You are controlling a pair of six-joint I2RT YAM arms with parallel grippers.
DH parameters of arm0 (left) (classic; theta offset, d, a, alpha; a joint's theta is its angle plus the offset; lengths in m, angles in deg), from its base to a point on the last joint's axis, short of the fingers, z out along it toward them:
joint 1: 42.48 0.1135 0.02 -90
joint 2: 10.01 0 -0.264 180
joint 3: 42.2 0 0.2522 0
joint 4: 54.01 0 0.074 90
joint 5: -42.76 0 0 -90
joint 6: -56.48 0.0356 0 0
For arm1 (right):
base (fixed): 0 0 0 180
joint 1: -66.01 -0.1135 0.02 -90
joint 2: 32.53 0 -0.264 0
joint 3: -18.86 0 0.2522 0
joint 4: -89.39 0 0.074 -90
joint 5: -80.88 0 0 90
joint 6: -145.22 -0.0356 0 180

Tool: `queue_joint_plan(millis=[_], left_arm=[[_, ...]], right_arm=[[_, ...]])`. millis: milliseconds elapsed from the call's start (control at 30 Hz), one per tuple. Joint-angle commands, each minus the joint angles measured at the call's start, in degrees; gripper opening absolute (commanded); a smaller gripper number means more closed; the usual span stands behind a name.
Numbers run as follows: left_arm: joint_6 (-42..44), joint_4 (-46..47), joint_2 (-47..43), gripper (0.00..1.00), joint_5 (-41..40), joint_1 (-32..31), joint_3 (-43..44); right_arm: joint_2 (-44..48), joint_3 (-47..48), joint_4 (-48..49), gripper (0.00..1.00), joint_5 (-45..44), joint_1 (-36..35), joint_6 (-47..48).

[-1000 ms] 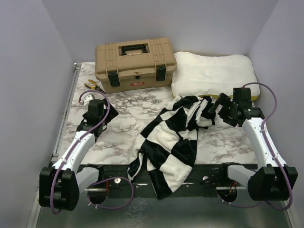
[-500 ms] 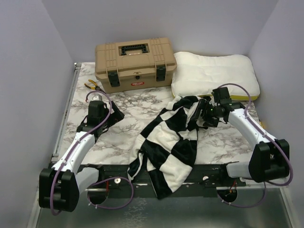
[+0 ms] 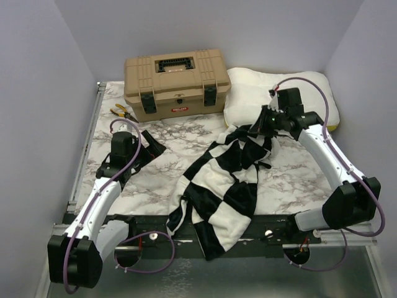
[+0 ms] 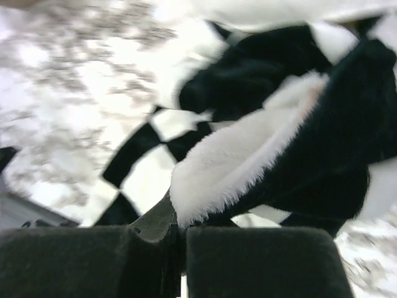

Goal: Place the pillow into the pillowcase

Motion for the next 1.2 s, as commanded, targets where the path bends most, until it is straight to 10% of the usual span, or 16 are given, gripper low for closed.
queue_joint_plan(millis=[0,300,567,767,1167], left_arm=[[-3.53,-0.89,-1.59,0.99,5.99,0.29,4.14],[-4.56,-3.76,-6.20,0.98,-2.72,0.23,13.94],[-1.88,-13.20,-6.68,0.98,-14.96,0.31,18.25],[-1.18,-14.19,-3.76,0.98,-6.45,0.27,13.76],[3.21,-6.26,14.42,0.99,7.88,-11.12,9.87]], right_arm=[[-1.36,8.77,0.58,0.00,13.90,-3.32,2.12],[-12.43,35.30,1.66,0.02,37.48,-26.79,4.90],[-7.50,25.98,6.61,0.99,23.87,-31.65,1.07],[-5.95,23.01,-3.32,1.00,9.07,-26.21,0.50],[-1.53,-13.15,-4.70,1.00,11.85,-4.34,-5.68]])
